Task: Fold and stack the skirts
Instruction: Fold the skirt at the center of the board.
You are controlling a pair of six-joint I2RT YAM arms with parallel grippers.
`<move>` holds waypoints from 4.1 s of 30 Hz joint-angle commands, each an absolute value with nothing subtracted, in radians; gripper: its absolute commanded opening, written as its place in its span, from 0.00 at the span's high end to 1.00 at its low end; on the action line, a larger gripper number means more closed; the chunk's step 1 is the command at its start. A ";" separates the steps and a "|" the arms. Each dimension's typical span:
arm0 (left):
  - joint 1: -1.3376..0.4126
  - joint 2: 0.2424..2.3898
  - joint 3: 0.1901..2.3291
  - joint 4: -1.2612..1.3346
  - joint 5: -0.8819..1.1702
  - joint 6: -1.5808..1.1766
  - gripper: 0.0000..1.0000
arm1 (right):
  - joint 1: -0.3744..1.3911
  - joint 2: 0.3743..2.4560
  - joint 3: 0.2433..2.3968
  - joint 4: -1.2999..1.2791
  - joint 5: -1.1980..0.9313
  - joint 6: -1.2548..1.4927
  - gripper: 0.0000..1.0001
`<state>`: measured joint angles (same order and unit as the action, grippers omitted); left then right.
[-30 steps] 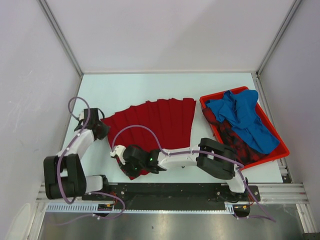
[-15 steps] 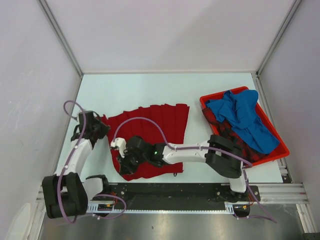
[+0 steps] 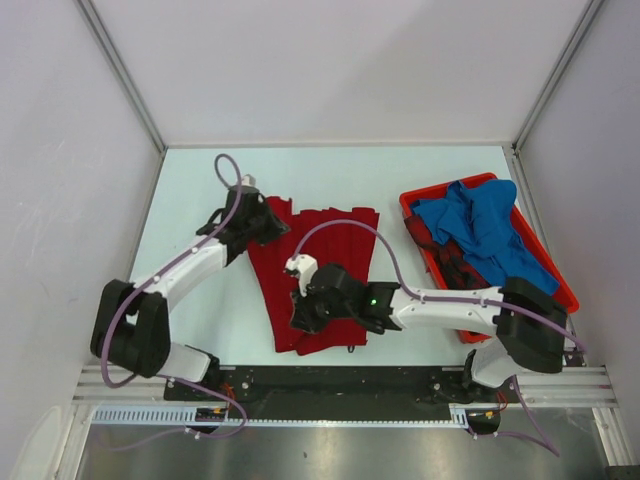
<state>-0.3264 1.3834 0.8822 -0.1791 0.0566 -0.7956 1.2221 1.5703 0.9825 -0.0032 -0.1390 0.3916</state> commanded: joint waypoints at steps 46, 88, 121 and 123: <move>-0.664 1.931 1.594 -0.327 0.132 -0.684 0.15 | 0.977 1.066 0.541 -0.262 0.041 0.699 0.09; -0.261 1.790 1.068 -0.134 0.354 -0.669 0.10 | 0.568 1.843 1.081 -0.028 -0.015 0.400 0.00; -0.558 0.725 0.307 -0.567 -0.064 -1.118 0.02 | 0.850 2.238 1.772 -0.269 -0.203 -0.201 0.00; -0.558 0.675 0.353 -0.624 -0.122 -1.100 0.00 | 0.838 2.209 1.763 -0.244 -0.154 -0.157 0.00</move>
